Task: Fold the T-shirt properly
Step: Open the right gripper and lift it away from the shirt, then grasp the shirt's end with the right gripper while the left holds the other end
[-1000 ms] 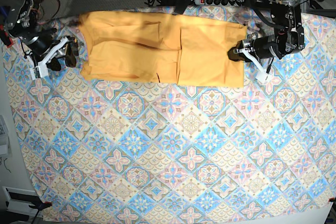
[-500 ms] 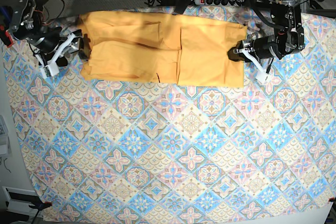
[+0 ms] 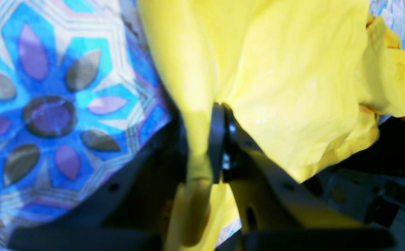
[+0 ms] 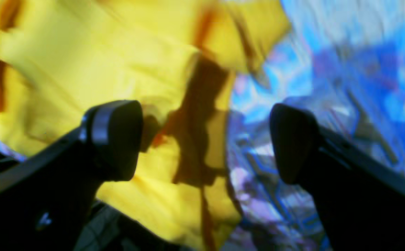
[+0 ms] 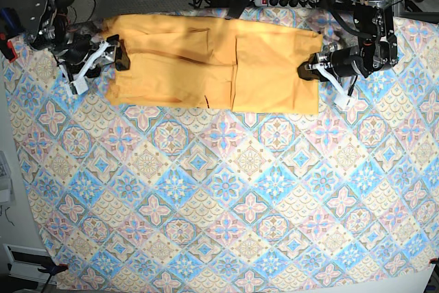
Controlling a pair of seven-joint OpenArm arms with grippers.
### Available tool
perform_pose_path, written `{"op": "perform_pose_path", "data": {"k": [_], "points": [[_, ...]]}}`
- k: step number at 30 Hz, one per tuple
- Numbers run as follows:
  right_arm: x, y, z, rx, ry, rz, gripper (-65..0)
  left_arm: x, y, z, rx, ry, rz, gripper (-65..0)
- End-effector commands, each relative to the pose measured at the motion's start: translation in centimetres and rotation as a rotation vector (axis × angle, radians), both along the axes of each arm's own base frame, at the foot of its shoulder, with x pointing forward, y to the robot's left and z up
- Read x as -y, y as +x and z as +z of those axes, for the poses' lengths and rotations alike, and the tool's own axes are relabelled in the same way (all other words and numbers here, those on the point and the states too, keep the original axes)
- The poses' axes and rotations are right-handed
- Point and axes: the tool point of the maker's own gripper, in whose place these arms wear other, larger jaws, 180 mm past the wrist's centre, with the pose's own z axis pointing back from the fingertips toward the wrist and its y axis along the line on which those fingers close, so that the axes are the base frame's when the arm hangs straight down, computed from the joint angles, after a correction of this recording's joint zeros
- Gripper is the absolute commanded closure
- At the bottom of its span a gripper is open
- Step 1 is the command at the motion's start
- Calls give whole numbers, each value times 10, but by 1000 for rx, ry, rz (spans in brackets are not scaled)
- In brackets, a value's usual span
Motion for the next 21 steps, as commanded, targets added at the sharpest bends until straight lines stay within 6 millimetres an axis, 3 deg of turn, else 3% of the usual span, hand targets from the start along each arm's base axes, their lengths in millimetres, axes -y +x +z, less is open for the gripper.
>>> {"op": "perform_pose_path", "data": {"k": [1, 11, 16, 21], "points": [[2, 17, 15, 82, 24, -7, -546, -13, -3, -4, -26, 62, -5, 0], [6, 1, -16, 5, 76, -75, -546, -11, -4, -4, -29, 57, -3, 0], [-16, -7, -31, -26, 122, -49, -543, -8, -4, -5, -28, 50, -1, 0], [-32, -11, -36, -44, 142, -10, -475, -8, -4, -5, -29, 50, 1, 0]]}}
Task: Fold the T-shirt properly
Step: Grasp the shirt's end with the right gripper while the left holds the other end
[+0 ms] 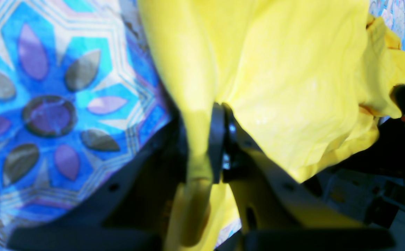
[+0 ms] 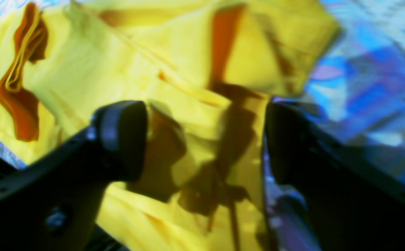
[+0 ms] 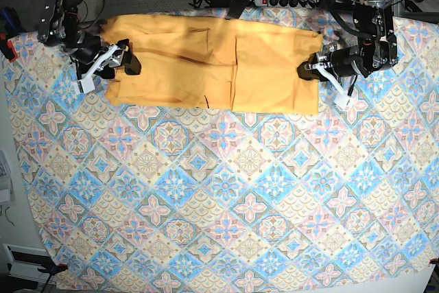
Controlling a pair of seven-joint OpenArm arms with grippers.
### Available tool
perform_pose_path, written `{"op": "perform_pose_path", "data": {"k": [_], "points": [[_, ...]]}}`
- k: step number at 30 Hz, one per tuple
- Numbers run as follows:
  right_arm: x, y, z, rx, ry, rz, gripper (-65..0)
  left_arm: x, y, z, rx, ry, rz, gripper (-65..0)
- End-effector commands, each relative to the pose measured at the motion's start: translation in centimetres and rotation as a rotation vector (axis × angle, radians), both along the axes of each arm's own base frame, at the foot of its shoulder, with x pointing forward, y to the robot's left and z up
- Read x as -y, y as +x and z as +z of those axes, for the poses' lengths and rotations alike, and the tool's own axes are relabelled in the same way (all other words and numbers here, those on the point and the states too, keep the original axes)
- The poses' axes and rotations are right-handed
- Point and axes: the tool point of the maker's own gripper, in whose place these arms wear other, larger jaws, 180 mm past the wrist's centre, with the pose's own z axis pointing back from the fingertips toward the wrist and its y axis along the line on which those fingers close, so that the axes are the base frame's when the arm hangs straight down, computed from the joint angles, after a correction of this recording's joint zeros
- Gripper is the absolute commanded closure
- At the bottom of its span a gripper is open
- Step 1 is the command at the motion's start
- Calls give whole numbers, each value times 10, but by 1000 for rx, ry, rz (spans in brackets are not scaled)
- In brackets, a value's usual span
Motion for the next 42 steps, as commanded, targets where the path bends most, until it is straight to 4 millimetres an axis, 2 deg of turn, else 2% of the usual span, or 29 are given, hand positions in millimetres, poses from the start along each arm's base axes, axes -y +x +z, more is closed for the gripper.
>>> {"op": "perform_pose_path", "data": {"k": [1, 13, 15, 17, 19, 23, 31, 36, 39, 42], "points": [[-3, -10, -6, -44, -14, 37, -456, -9, -4, -5, -28, 53, -2, 0], [-31, -18, -11, -67, 13, 117, -279, -8, -4, -5, -28, 50, -1, 0], [-33, -19, -12, -72, 15, 127, -212, -7, -3, -5, -27, 47, -1, 0], [-33, -16, -11, -66, 14, 126, -113, 1, -3, -6, -27, 31, 2, 0], [-33, 1, -4, -31, 12, 127, -4, 4, -3, -6, -27, 23, 3, 0], [-29, 16, 2, 1, 4, 123, -6, 18, -4, -8, -27, -7, 7, 0], [-17, 77, 35, 132, -41, 138, 0, 58, 8, -5, -5, -90, 19, 0], [-17, 104, 55, 200, -51, 143, 0, 81, 19, 0, 17, -132, 8, 0], [-29, 112, 65, 209, -71, 207, 0, 92, 26, 4, 31, -140, -25, 0], [-55, 113, 76, 242, -78, 301, 0, 95, 29, 5, 35, -142, -31, 0]]}}
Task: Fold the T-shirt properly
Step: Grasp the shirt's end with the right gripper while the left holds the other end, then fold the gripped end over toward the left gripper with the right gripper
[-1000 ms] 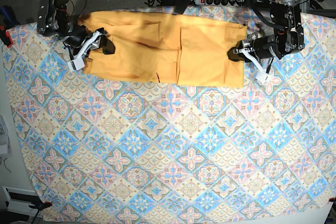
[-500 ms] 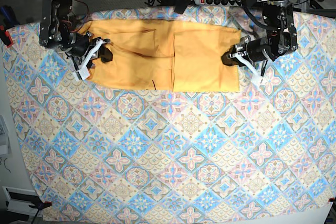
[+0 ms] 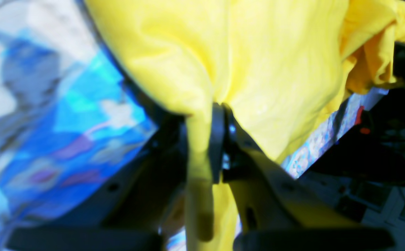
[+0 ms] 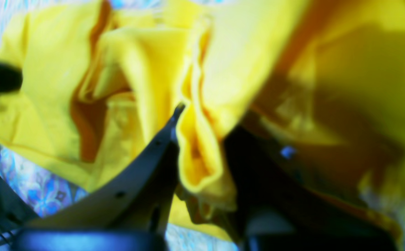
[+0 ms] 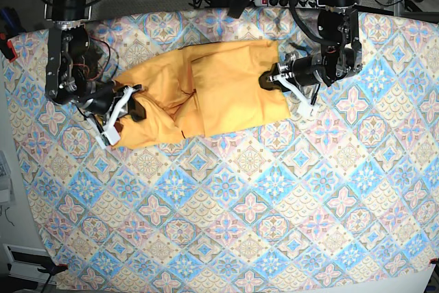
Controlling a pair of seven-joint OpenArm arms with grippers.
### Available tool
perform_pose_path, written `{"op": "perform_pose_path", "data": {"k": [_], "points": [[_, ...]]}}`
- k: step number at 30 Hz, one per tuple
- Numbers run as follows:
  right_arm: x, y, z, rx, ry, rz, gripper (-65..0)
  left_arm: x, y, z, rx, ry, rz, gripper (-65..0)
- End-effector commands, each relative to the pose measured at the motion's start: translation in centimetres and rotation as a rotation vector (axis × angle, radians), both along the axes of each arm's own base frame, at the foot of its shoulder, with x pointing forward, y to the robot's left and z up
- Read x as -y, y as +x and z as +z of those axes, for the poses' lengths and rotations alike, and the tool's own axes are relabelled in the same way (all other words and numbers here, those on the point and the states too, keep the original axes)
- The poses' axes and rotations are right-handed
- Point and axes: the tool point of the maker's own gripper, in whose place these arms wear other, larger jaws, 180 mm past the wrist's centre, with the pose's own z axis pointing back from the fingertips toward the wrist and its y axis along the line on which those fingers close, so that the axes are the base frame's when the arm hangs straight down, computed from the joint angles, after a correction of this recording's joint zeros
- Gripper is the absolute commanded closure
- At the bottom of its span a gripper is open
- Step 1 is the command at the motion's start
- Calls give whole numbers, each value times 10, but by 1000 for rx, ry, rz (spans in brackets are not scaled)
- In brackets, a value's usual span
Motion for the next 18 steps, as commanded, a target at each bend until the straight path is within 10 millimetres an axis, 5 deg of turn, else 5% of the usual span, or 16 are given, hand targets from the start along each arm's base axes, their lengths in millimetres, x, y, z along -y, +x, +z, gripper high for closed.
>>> {"op": "perform_pose_path", "data": {"k": [1, 9, 18], "points": [[-17, 13, 25, 88, 40, 47, 0, 1, 0, 2, -1, 4, -16, 0], [-96, -3, 58, 183, 92, 259, 0, 5, 5, 4, 9, -8, -9, 0], [-161, -44, 52, 147, 146, 461, 0, 4, 6, 5, 11, -8, -8, 0]]}}
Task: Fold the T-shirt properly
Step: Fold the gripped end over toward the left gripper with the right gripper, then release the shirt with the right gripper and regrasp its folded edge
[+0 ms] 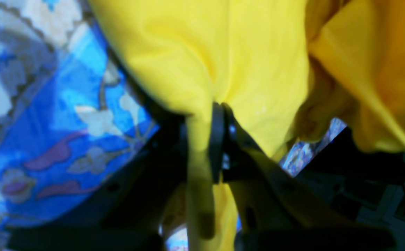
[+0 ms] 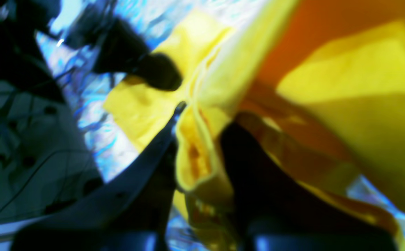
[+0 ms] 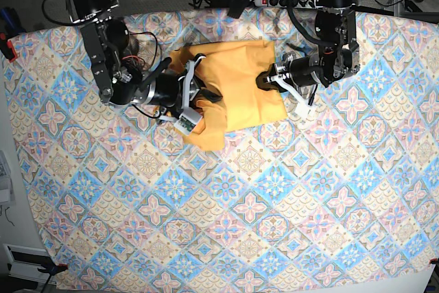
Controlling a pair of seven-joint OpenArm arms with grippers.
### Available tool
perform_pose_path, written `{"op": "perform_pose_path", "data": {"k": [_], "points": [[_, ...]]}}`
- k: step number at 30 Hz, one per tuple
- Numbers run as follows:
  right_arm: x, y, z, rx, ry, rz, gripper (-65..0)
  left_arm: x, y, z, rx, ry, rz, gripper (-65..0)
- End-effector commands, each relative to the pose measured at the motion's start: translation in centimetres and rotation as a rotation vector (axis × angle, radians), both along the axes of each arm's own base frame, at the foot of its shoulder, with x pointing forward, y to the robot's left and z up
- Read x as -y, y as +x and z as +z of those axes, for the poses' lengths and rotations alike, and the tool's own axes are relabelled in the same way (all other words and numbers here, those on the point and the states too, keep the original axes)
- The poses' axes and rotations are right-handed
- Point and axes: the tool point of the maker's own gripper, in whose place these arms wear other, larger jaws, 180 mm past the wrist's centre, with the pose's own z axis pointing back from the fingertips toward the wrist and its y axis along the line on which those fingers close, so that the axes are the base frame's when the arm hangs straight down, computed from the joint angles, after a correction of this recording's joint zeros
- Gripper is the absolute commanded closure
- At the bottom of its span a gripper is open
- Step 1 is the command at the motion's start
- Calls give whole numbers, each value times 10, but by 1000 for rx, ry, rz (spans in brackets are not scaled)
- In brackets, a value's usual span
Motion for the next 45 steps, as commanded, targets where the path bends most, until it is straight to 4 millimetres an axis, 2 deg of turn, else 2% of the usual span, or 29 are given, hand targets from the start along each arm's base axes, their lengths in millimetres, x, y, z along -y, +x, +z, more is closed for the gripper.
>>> {"op": "perform_pose_path", "data": {"k": [1, 4, 7, 10, 12, 14, 22, 25, 29, 33, 35, 37, 41, 43, 45], "points": [[-16, 6, 21, 47, 78, 17, 0, 0, 4, 4, 12, 1, -9, 0], [-29, -1, 20, 44, 99, 43, -24, 0, 5, 4, 14, 1, -9, 0], [-41, -5, 16, 63, 64, 69, -119, 0, 5, 4, 14, 1, -9, 0], [-42, -1, 10, 95, 9, 66, -214, 0, 5, 4, 14, 1, -9, 0], [-45, 0, 13, 108, 9, 67, -260, -1, 5, 4, 14, 3, -8, 0], [-45, 1, 15, 117, 15, 65, -276, -1, 5, 4, 12, 5, -8, 0], [-49, 6, 40, 189, 42, 70, -276, -2, 5, 4, 12, 6, -8, 0], [-42, 13, 46, 210, 44, 40, -276, -2, 5, 4, 12, 6, -8, 0], [-4, 29, 45, 206, 28, -99, -275, -2, 5, 4, 12, 5, -8, 0], [51, 47, 42, 210, 13, -286, -271, -2, 5, 5, 16, 0, -4, 0], [74, 52, 40, 212, 5, -361, -234, -9, 5, 5, 11, 2, 17, 0], [87, 53, 33, 192, -9, -397, -172, -18, 6, 5, 12, 5, 47, 0], [90, 46, 6, 105, -19, -408, -41, -19, 7, 5, 13, 6, 53, 0], [85, 41, -6, 65, -20, -394, -24, -19, 7, 5, 13, 6, 53, 0], [67, 32, -15, 36, -13, -344, -24, -18, 7, 6, 14, 4, 52, 0]]}}
